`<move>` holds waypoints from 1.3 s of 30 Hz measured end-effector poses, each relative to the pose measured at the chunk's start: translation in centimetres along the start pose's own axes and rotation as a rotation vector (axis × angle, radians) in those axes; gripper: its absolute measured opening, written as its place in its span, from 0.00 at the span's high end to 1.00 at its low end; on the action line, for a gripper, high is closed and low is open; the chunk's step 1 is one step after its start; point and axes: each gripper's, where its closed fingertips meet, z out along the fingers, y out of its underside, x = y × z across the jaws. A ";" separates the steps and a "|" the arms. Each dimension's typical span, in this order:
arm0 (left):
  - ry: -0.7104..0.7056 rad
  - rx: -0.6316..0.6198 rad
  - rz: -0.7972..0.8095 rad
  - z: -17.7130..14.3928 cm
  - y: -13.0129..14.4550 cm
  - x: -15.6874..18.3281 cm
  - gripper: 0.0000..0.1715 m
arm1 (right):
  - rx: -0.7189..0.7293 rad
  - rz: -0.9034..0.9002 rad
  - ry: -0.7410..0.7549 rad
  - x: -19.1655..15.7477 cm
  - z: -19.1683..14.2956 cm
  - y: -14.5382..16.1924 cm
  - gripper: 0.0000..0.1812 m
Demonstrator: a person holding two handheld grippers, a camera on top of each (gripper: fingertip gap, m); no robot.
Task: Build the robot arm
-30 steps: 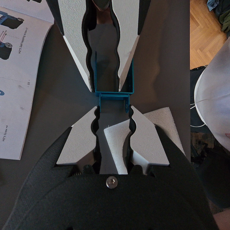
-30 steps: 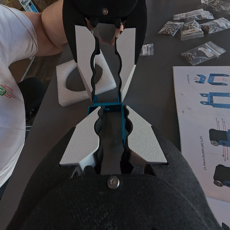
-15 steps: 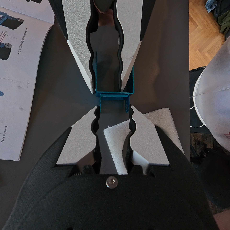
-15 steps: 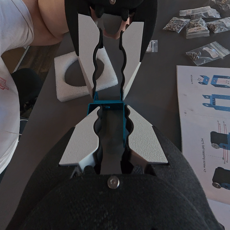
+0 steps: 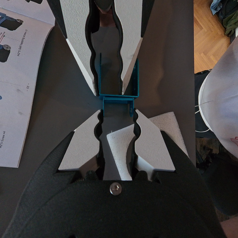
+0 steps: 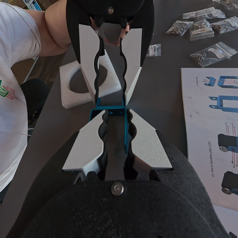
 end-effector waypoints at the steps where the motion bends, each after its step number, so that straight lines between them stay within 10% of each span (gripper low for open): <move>1: 0.000 0.000 0.000 0.0 0.0 0.0 0.73 | 0.005 0.001 -0.007 -0.1 -0.1 -0.1 0.83; 39: 0.021 0.015 0.008 0.2 -0.3 0.3 0.73 | -0.026 -0.061 -0.016 -0.7 0.1 0.3 0.81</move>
